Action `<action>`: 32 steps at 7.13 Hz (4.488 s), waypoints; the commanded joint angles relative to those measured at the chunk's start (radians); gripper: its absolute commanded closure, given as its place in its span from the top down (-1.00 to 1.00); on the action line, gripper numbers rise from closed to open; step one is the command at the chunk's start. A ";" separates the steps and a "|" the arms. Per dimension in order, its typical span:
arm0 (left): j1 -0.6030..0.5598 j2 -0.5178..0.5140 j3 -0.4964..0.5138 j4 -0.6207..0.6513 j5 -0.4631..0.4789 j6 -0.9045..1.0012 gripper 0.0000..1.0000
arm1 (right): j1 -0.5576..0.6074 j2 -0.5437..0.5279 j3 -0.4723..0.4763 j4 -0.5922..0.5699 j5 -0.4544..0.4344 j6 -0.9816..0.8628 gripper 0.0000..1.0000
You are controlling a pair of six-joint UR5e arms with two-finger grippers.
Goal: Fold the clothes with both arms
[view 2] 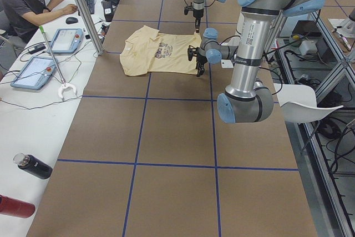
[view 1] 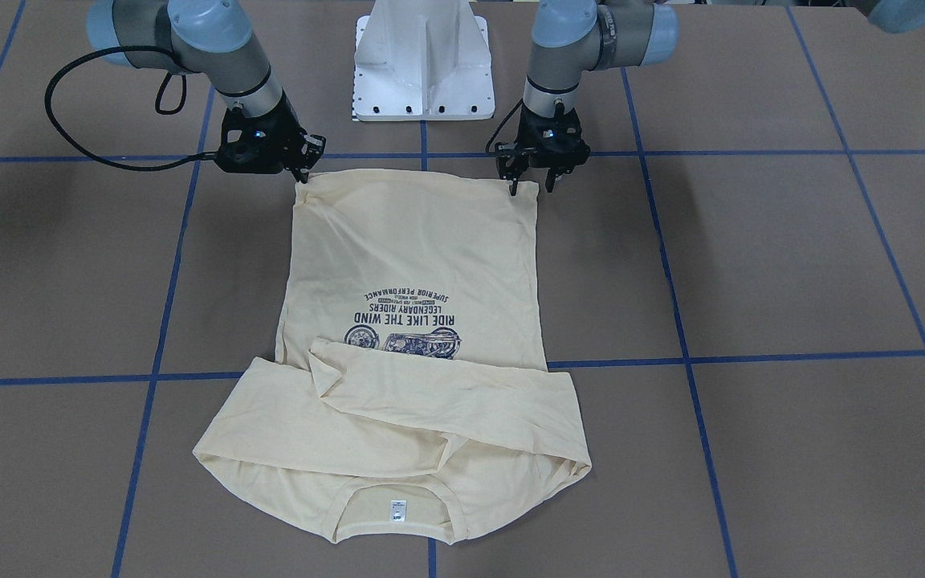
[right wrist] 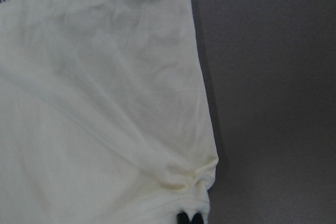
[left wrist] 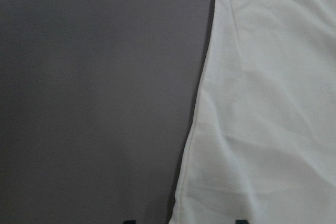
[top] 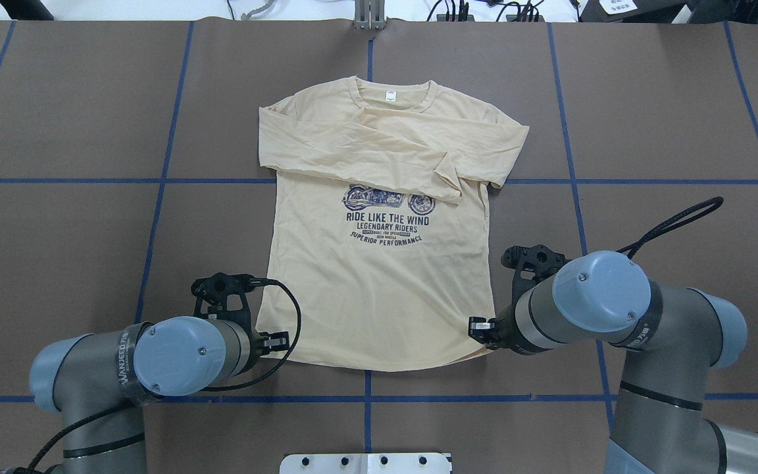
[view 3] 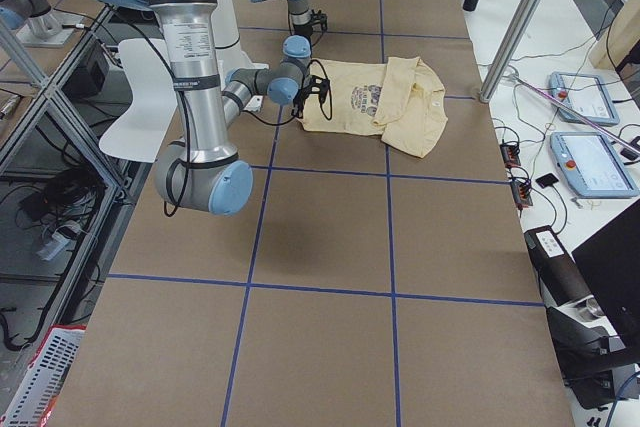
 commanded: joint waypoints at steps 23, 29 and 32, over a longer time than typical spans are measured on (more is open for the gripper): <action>0.218 -0.016 -0.242 0.351 -0.051 -0.071 -1.00 | -0.047 -0.188 0.198 -0.005 0.244 0.071 -1.00; -0.077 -0.125 -0.291 0.359 -0.061 0.050 -1.00 | 0.231 -0.034 0.116 0.024 0.242 0.049 -1.00; -0.322 -0.134 -0.287 0.362 -0.181 0.248 -1.00 | 0.359 0.048 0.042 0.020 0.247 0.051 -1.00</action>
